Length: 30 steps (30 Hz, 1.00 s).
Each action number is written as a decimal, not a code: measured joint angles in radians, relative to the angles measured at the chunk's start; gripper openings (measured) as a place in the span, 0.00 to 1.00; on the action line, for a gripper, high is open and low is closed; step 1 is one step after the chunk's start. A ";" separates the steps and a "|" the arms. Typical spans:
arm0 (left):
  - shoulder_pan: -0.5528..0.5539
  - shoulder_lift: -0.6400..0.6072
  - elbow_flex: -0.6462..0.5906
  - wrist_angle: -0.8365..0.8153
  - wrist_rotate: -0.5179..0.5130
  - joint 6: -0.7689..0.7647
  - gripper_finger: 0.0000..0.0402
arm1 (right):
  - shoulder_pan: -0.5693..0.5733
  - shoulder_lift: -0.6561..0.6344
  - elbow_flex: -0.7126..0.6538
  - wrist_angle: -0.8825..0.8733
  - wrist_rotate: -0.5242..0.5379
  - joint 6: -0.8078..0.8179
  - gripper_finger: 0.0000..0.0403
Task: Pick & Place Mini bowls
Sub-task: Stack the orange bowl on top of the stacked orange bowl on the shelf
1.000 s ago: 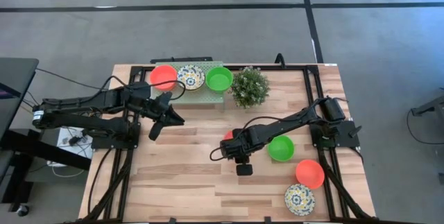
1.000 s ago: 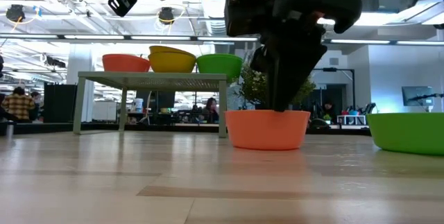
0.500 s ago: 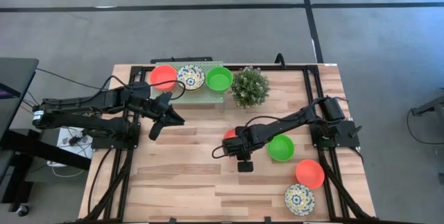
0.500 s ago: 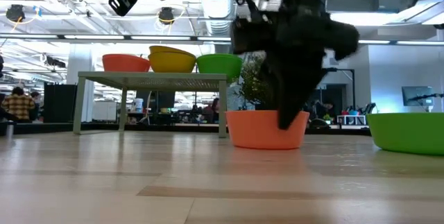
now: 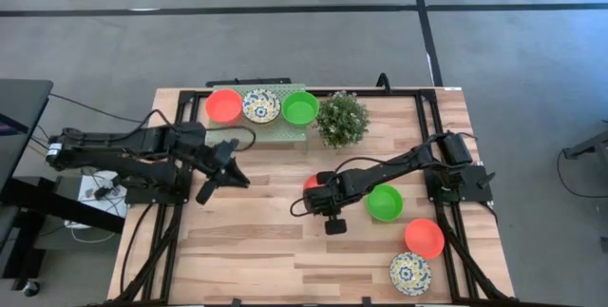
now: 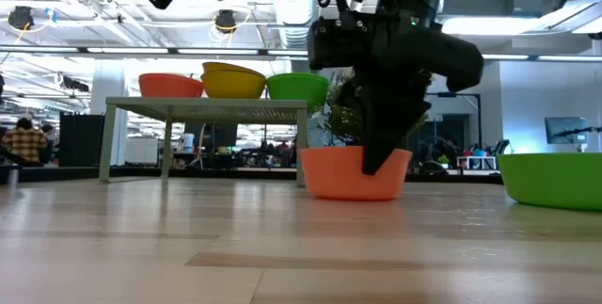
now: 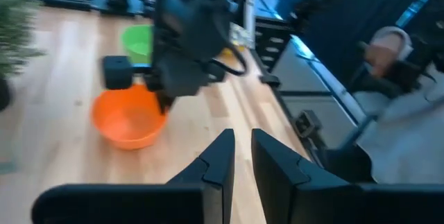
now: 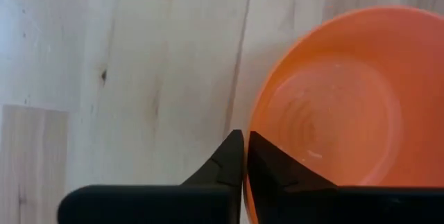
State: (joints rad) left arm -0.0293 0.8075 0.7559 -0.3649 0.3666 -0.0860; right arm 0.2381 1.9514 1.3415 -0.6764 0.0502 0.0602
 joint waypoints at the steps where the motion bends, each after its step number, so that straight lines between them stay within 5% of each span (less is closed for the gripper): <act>1: -0.020 0.004 0.000 -0.001 0.000 0.000 0.13 | 0.000 0.000 0.000 0.011 -0.002 -0.008 0.04; 12: -0.128 0.209 0.000 0.004 -0.010 0.113 0.13 | 0.004 0.001 0.166 0.050 -0.064 -0.071 0.01; 18: -0.127 0.331 0.000 0.013 -0.084 0.241 0.17 | -0.008 0.001 0.174 0.159 -0.221 -0.070 0.01; 30: -0.156 0.451 0.000 0.172 -0.090 0.396 0.29 | -0.004 0.001 0.174 0.291 -0.235 -0.060 0.00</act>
State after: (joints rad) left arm -0.1856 1.2587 0.7559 -0.1925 0.2768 0.3099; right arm 0.2337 1.9526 1.5151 -0.3855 -0.1844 0.0006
